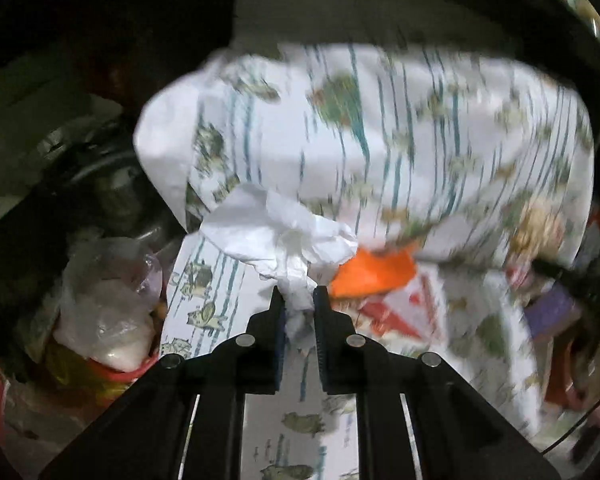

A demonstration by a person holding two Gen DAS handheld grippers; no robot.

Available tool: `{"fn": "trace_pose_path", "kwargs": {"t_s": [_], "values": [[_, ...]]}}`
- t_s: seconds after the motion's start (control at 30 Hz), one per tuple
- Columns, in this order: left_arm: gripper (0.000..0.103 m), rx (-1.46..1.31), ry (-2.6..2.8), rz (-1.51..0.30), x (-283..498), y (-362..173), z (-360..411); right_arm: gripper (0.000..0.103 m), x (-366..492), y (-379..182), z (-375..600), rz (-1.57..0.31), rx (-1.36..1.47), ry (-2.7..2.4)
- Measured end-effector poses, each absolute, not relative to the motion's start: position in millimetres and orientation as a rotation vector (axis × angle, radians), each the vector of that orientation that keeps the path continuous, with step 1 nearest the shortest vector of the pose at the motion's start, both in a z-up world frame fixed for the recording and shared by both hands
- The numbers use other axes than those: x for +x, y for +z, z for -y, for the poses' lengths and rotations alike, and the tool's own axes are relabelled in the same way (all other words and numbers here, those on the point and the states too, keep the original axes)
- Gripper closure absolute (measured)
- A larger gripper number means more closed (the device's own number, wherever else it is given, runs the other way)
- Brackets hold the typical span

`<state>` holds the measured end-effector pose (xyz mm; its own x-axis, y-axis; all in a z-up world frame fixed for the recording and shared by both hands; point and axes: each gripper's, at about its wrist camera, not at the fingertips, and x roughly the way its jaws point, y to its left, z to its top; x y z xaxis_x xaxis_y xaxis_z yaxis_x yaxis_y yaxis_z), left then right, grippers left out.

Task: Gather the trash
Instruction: 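Lift the tissue with the left gripper while the right lifts the wrapper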

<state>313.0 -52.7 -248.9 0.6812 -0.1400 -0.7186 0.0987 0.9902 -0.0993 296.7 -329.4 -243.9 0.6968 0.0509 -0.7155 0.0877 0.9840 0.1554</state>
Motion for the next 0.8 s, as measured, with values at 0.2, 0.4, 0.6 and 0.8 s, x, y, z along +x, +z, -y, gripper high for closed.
{"fn": "trace_pose_path", "kwargs": {"t_s": [0.2,0.4,0.6,0.8], "values": [[0.089,0.044,-0.119,-0.628,292,-218,51,0.086,284,-226,319,-0.739,0.164,0.029],[0.089,0.057,-0.161,-0.526,246,-182,50,0.086,267,-209,311,-0.701,0.17,0.073],[0.089,0.023,-0.19,-0.391,170,-123,43,0.086,217,-157,300,-0.571,0.106,0.162],[0.089,-0.002,-0.251,-0.427,133,-93,42,0.086,145,-113,291,-0.489,0.142,0.222]]}}
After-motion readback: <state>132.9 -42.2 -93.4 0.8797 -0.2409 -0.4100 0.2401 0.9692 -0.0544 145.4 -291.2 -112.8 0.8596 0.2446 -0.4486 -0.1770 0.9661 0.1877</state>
